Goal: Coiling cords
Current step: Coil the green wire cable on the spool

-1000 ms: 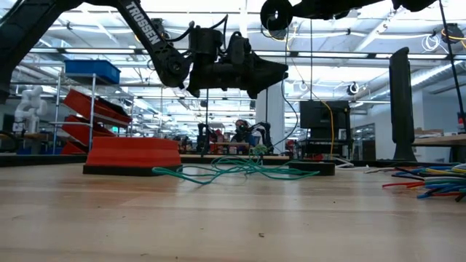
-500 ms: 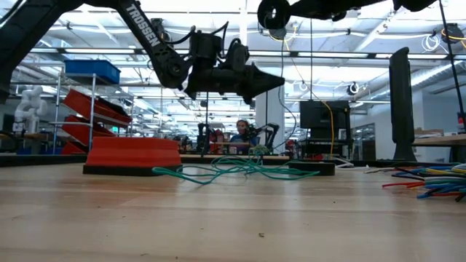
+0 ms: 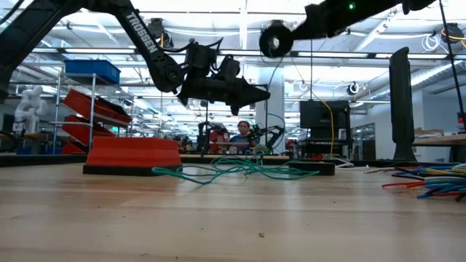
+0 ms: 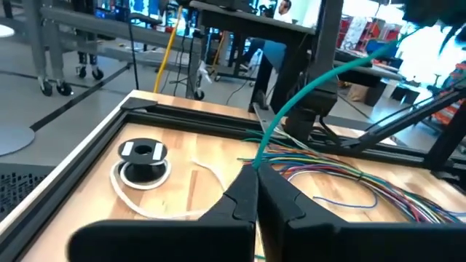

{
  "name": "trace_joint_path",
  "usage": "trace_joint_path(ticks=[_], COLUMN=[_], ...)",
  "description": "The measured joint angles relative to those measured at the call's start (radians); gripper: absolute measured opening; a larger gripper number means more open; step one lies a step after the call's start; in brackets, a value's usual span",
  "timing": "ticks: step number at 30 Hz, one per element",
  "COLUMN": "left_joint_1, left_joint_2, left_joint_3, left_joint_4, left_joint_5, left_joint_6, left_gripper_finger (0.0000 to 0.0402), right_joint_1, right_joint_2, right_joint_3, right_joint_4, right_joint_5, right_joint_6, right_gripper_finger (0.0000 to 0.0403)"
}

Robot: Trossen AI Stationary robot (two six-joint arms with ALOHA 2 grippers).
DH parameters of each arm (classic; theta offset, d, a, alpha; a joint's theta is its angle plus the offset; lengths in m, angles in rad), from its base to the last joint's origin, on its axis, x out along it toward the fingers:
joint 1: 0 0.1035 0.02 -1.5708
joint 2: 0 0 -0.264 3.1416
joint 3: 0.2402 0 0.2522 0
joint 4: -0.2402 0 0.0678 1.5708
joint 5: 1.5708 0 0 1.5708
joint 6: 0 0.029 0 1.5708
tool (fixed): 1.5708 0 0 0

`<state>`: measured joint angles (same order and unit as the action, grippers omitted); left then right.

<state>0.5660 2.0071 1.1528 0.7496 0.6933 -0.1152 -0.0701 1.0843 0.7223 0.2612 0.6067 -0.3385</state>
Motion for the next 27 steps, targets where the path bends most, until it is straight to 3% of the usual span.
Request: trace_joint_path(ticks=[14, 27], left_joint_1=[0.043, 0.07], left_joint_2=[0.0, 0.0], left_joint_3=[0.06, 0.082], left_joint_4=[-0.007, -0.008], left_joint_5=[0.146, 0.17], left_joint_6=[-0.192, -0.266], left_gripper_finger=[0.0, 0.0], right_joint_1=[-0.071, -0.081], right_joint_2=[0.005, 0.085], right_joint_3=[0.0, 0.0], right_joint_4=[-0.255, -0.306], right_joint_5=[0.06, 0.075], right_joint_6=[-0.029, -0.059], right_gripper_finger=[0.0, 0.0])
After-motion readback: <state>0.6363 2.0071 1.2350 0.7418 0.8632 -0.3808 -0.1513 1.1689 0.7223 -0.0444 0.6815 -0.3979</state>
